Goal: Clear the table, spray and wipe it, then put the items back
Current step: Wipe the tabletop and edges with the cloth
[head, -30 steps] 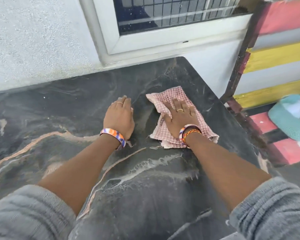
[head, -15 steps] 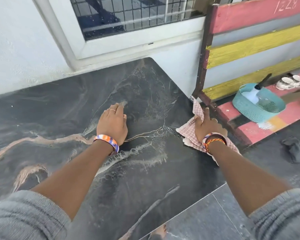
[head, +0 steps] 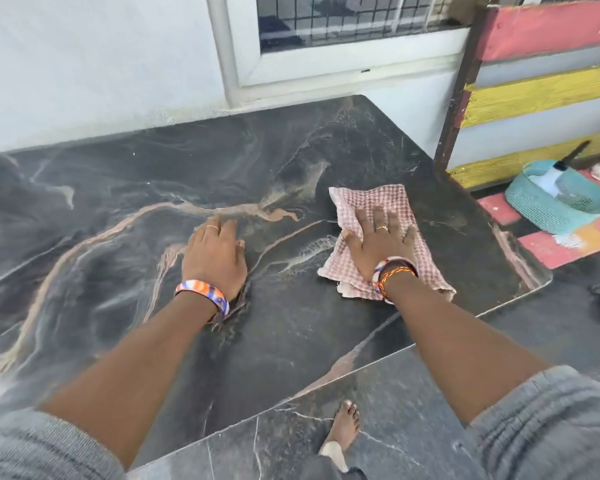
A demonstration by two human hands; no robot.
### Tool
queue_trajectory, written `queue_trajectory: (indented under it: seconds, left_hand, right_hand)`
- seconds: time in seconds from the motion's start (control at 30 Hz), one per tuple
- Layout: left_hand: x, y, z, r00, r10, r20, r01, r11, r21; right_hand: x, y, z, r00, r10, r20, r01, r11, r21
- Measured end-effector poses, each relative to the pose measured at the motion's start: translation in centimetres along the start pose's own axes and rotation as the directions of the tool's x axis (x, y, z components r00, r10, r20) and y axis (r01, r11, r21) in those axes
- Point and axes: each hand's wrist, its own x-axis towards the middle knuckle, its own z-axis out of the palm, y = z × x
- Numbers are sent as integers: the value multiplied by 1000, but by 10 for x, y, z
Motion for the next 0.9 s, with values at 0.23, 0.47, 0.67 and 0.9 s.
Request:
queue_trajectory:
  seconds: [0.23, 0.47, 0.67, 0.9]
  left_hand:
    - [-56, -43, -12, 997, -45, -70, 42, 998, -43]
    - [-62, 1, -17, 996, 72, -43, -74, 996, -52]
    - [-63, 48, -5, 984, 175, -28, -176, 983, -40]
    - [-66, 92, 13, 981, 194, -17, -195, 980, -40]
  right_hand:
    - [-73, -97, 26, 894, -446, 42, 446, 895, -7]
    - [-115, -54, 30, 875, -484, 28, 484, 875, 22]
    - [-91, 59, 9, 994, -103, -25, 104, 993, 54]
    - [-41, 176, -15, 933, 360, 2, -357, 924, 134]
